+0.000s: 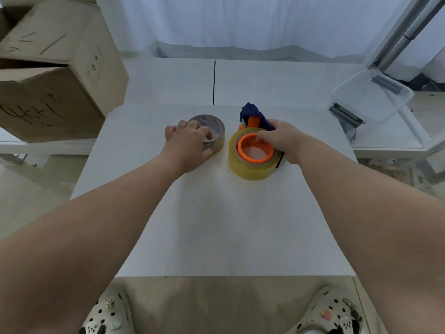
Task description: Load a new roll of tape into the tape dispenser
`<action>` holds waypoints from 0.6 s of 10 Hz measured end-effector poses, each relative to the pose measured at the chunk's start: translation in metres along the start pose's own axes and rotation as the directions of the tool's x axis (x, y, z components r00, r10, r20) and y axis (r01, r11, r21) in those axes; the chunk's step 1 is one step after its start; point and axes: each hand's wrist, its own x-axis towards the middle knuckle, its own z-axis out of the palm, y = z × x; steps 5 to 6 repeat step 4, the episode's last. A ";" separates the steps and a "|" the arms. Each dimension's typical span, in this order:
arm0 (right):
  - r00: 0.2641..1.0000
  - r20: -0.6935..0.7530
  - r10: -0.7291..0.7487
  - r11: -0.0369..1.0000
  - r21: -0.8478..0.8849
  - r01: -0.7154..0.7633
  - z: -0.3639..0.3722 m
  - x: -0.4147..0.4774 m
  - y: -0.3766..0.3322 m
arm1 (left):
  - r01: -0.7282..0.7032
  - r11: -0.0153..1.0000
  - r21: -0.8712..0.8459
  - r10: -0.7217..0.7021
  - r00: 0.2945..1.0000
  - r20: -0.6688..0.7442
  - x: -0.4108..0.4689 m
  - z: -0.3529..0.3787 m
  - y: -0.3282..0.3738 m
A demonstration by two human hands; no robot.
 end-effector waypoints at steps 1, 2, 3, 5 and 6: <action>0.996 -0.080 -0.027 0.999 0.038 0.030 0.002 -0.001 0.004 | -0.020 1.000 -0.005 0.020 0.999 -0.035 -0.001 0.000 0.001; 0.985 -0.171 -0.031 0.999 0.027 0.036 0.004 0.002 0.008 | -0.030 0.999 0.011 0.030 0.999 -0.025 0.001 0.000 0.000; 0.982 -0.190 -0.011 0.998 -0.061 0.000 0.005 0.002 0.009 | -0.030 0.999 -0.012 0.030 1.000 -0.007 -0.003 -0.005 0.001; 0.970 -0.242 -0.036 0.982 -0.189 -0.011 0.002 -0.006 0.001 | -0.033 0.999 -0.022 0.033 0.999 -0.027 -0.004 -0.017 0.000; 0.970 -0.242 -0.036 0.982 -0.189 -0.011 0.002 -0.006 0.001 | -0.033 0.999 -0.022 0.033 0.999 -0.027 -0.004 -0.017 0.000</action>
